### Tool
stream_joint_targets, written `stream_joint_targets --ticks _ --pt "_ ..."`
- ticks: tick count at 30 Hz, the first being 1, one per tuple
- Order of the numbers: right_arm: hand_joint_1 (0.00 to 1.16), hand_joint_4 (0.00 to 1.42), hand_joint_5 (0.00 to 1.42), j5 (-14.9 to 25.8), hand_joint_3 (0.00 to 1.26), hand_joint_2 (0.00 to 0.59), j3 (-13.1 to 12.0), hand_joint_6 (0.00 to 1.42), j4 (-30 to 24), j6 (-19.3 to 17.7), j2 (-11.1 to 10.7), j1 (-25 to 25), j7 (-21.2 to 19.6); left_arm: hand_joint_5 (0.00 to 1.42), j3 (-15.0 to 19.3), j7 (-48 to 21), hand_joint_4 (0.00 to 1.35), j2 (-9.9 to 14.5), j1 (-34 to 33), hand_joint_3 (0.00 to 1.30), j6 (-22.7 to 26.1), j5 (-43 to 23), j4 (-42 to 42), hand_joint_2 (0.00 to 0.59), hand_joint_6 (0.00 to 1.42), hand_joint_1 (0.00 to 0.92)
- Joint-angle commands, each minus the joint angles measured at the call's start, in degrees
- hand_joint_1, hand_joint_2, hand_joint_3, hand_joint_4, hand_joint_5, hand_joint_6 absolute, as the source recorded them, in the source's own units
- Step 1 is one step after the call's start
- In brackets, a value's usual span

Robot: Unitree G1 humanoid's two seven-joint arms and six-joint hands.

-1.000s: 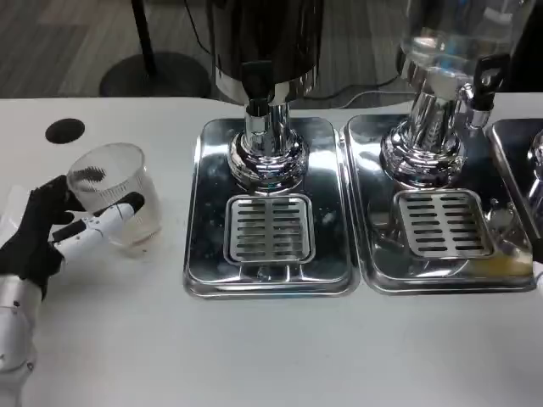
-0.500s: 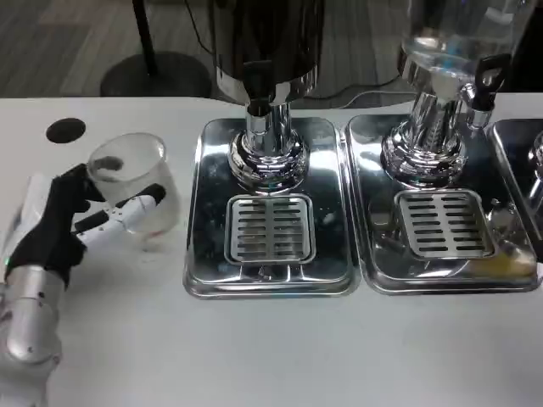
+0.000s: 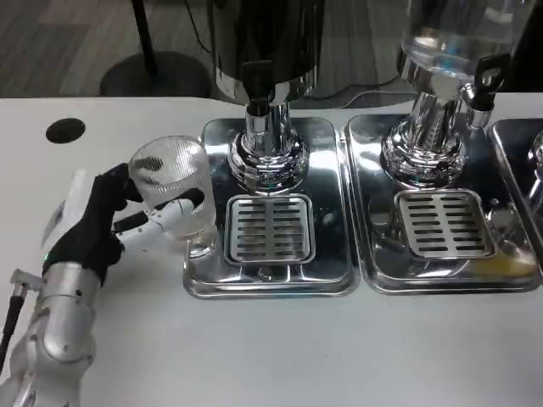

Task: Grasp the cup under the faucet to collect the drink, then remove the cup.

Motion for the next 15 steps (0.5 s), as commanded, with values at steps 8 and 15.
stream_joint_targets --ticks 8,15 --pt "0.64 0.19 0.1 0.4 0.17 0.457 -0.8 0.04 0.0 -1.4 0.5 0.6 -0.2 0.35 -2.3 1.2 0.5 -1.3 -0.5 0.39 0.3 1.6 -4.1 0.226 0.32 0.505" --pt "0.64 0.19 0.1 0.5 0.17 0.457 -1.0 0.04 -0.4 -1.5 0.6 0.9 -0.1 0.35 -3.0 1.2 0.5 -2.1 0.6 0.4 0.2 2.4 -5.0 0.226 0.33 0.505"
